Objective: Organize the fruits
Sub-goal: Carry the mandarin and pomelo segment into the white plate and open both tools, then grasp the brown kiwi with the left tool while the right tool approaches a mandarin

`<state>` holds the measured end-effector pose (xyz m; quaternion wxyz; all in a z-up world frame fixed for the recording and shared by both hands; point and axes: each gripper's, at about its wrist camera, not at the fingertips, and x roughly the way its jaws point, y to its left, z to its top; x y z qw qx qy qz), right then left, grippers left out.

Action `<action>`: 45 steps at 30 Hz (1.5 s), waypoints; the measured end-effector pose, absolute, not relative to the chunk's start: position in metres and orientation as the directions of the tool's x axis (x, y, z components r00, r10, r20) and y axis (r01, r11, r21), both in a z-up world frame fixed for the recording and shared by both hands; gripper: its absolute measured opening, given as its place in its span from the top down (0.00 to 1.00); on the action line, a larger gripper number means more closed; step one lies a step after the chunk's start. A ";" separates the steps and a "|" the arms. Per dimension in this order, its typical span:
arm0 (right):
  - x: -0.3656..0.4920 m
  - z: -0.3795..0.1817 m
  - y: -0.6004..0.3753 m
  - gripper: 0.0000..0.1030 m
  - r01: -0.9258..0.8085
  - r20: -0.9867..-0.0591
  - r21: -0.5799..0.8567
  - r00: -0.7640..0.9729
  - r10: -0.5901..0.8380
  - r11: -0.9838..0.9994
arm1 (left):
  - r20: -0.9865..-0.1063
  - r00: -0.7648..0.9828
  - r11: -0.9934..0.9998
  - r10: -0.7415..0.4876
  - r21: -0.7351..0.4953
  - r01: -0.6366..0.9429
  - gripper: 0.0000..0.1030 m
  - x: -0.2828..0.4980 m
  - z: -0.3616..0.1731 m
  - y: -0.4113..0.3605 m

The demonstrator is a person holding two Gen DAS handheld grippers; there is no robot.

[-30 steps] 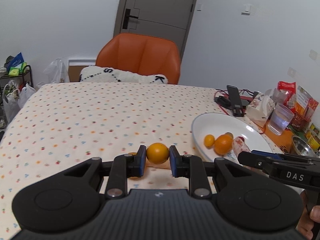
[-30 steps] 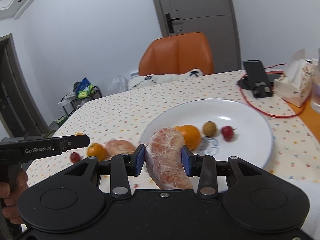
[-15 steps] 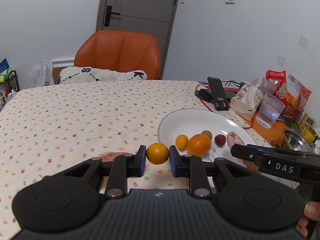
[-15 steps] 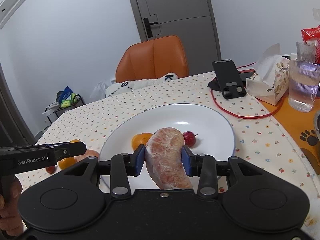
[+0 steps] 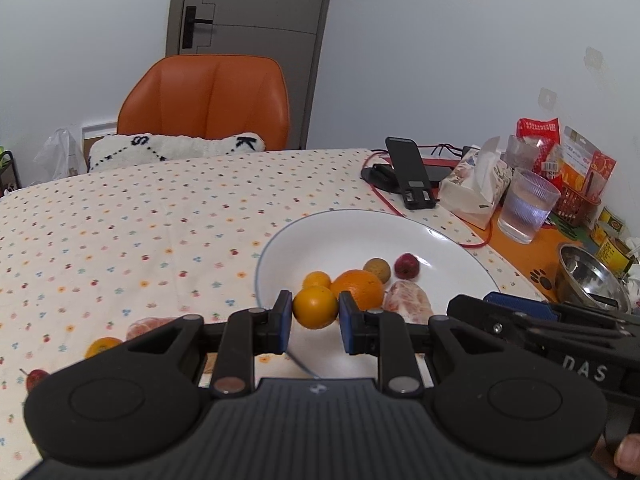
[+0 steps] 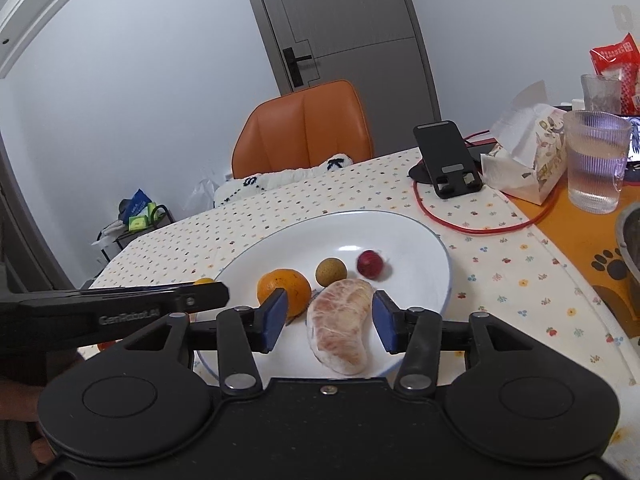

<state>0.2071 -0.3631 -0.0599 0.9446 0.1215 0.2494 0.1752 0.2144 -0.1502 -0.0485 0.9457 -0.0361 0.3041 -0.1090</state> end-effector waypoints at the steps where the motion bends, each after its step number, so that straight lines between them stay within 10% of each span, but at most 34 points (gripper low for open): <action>1: 0.206 -0.060 -0.365 0.54 -0.269 -0.428 0.319 0.815 0.391 0.909 | -0.570 0.788 0.973 -0.232 -0.136 0.188 0.78 0.216 -0.049 -0.152; 22: 0.188 -0.055 -0.349 0.46 -0.309 -0.403 0.349 0.803 0.439 0.885 | -0.549 0.828 0.993 -0.115 -0.098 0.073 0.24 0.179 -0.031 -0.105; 39: 0.177 -0.044 -0.315 0.01 -0.357 -0.383 0.352 0.788 0.482 0.865 | -0.544 0.838 0.995 -0.031 -0.100 -0.029 0.17 0.146 -0.030 -0.049; 45: 0.175 -0.046 -0.300 0.00 -0.380 -0.408 0.340 0.765 0.499 0.860 | -0.554 0.833 0.993 -0.015 -0.105 -0.052 0.16 0.135 -0.038 -0.036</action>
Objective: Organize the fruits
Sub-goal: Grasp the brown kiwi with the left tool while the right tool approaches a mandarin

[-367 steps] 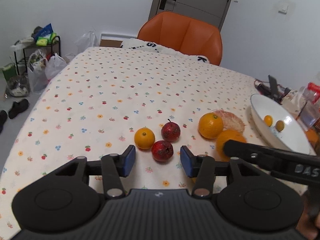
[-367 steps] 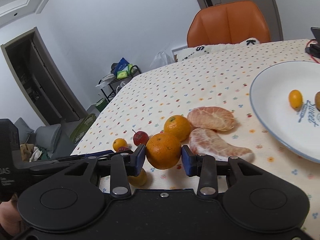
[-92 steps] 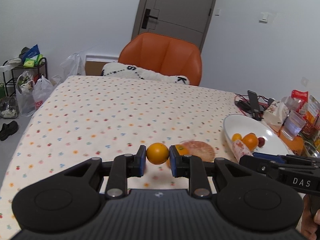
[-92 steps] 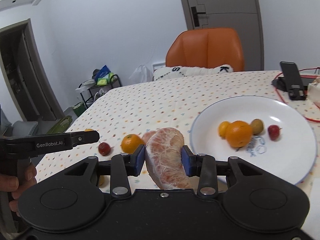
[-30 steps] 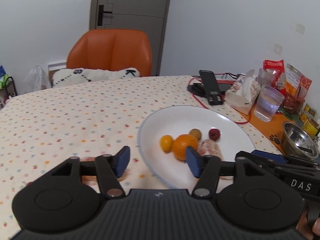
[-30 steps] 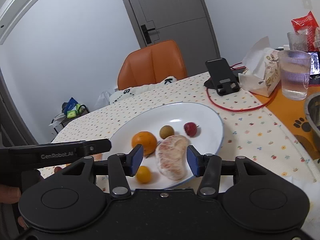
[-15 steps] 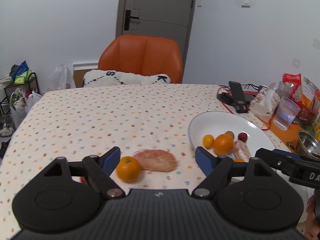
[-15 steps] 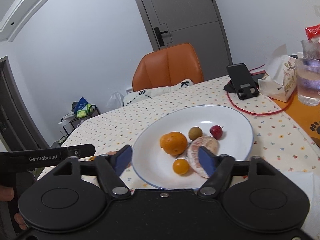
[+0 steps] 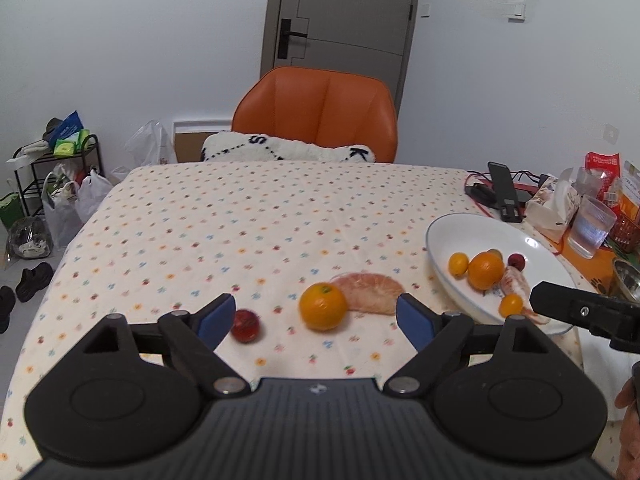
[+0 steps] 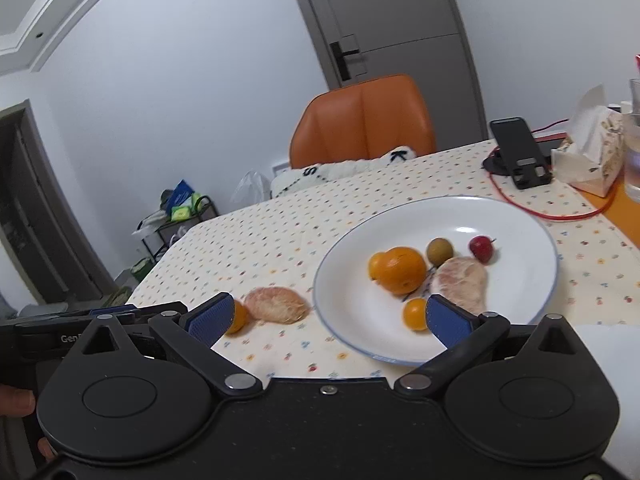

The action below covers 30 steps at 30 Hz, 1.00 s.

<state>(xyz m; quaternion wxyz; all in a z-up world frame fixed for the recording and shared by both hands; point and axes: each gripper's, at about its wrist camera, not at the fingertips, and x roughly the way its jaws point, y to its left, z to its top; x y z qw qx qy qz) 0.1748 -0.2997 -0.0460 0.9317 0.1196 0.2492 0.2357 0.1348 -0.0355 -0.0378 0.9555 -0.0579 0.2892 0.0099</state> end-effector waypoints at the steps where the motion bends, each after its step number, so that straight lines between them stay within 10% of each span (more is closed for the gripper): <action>1: 0.174 -0.046 -0.298 0.00 -0.383 -0.410 0.339 0.762 0.501 0.859 | -0.557 0.831 0.992 -0.014 -0.109 -0.056 0.16 0.133 -0.040 -0.033; 17: 0.165 -0.050 -0.277 0.00 -0.414 -0.445 0.318 0.729 0.520 0.853 | -0.588 0.808 0.983 -0.031 -0.164 -0.081 0.20 0.116 -0.073 -0.016; 20: 0.164 -0.050 -0.272 0.00 -0.417 -0.450 0.317 0.724 0.522 0.852 | -0.598 0.801 0.982 -0.043 -0.173 -0.077 0.31 0.116 -0.078 -0.015; 24: 0.163 -0.051 -0.265 0.00 -0.427 -0.451 0.312 0.719 0.528 0.849 | -0.611 0.788 0.978 -0.075 -0.200 -0.062 0.73 0.117 -0.083 -0.011; 30: 0.167 -0.052 -0.253 0.00 -0.448 -0.449 0.330 0.700 0.555 0.831 | -0.588 0.806 0.978 -0.074 -0.199 -0.056 0.76 0.112 -0.082 -0.005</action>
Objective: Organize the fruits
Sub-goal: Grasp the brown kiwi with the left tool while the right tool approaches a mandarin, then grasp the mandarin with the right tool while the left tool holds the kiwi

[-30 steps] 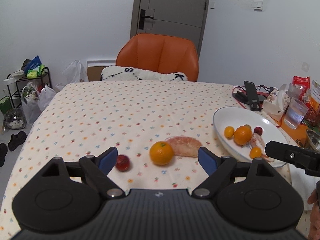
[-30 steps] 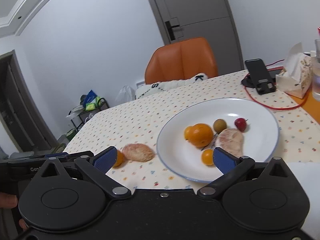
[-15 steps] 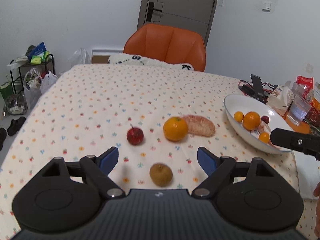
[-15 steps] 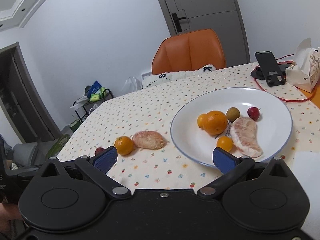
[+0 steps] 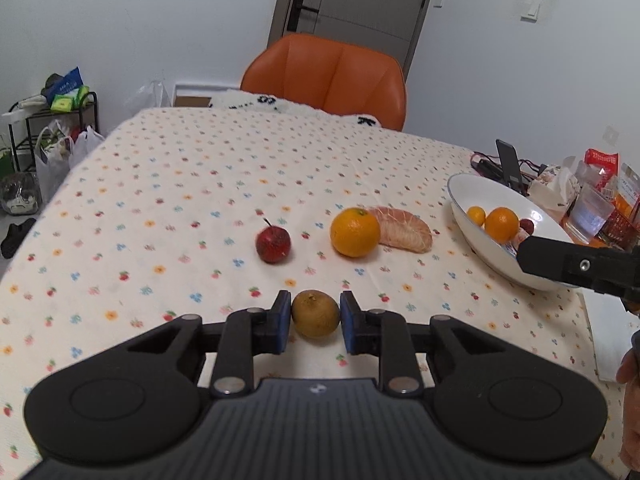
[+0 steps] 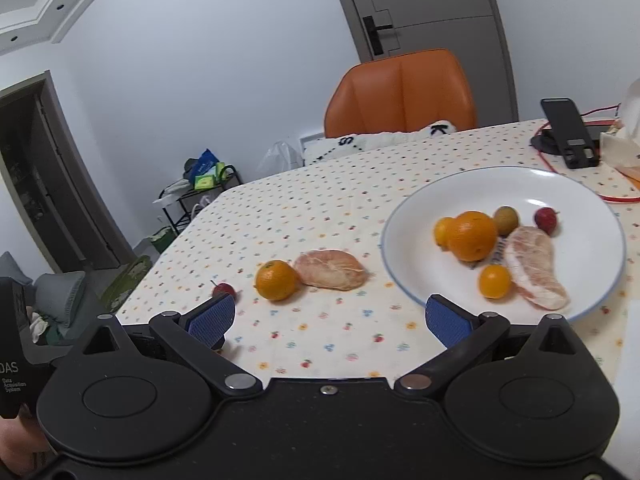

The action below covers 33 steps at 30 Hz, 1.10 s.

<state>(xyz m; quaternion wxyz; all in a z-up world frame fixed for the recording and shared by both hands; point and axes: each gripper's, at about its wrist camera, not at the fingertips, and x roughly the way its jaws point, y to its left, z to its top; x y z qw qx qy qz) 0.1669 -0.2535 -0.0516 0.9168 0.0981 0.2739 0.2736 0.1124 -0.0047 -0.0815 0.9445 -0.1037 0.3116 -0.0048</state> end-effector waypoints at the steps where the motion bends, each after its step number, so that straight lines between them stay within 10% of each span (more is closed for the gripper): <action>1: 0.167 -0.051 -0.251 0.00 -0.452 -0.447 0.327 0.700 0.557 0.830 | -0.586 0.807 0.978 -0.072 -0.202 -0.059 0.76 0.113 -0.081 -0.002; 33: 0.210 -0.066 -0.154 0.33 -0.517 -0.530 0.272 0.624 0.574 0.812 | -0.568 0.823 0.946 0.026 -0.251 -0.203 0.76 0.111 -0.074 0.078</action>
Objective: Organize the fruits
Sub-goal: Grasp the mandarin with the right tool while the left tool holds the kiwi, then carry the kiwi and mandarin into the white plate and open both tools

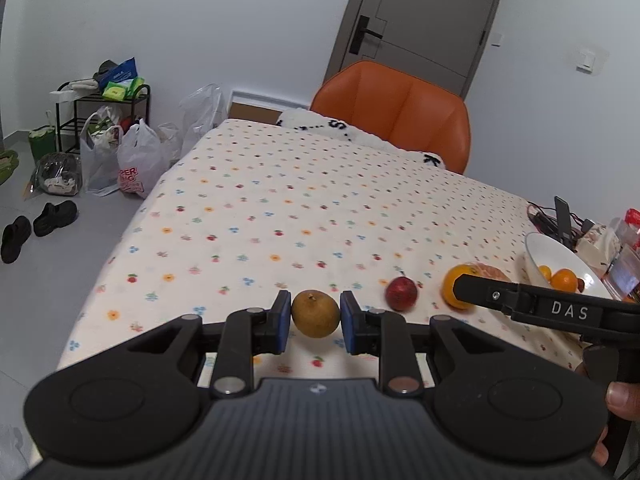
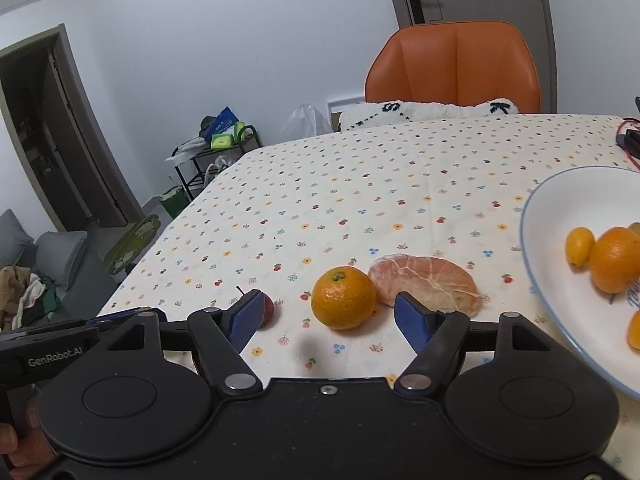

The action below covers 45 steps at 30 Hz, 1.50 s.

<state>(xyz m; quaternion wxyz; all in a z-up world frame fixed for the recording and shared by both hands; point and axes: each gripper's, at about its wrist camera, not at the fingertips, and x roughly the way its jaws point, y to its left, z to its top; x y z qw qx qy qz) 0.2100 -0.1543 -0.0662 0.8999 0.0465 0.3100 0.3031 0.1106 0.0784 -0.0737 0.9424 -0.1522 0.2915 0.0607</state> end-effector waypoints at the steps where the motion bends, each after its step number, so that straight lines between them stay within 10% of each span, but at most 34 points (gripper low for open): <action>1: 0.210 -0.067 -0.152 0.34 -0.519 -0.532 0.268 0.623 0.573 0.812 | -0.568 0.823 0.945 0.026 -0.254 -0.206 0.76 0.111 -0.074 0.080; 6: 0.215 -0.073 -0.144 0.65 -0.508 -0.563 0.248 0.617 0.550 0.825 | -0.569 0.822 0.941 0.027 -0.264 -0.213 0.76 0.112 -0.075 0.086; 45: 0.179 -0.037 -0.300 0.67 -0.437 -0.401 0.331 0.737 0.544 0.836 | -0.502 0.863 0.985 -0.055 -0.171 -0.037 0.76 0.124 -0.028 -0.047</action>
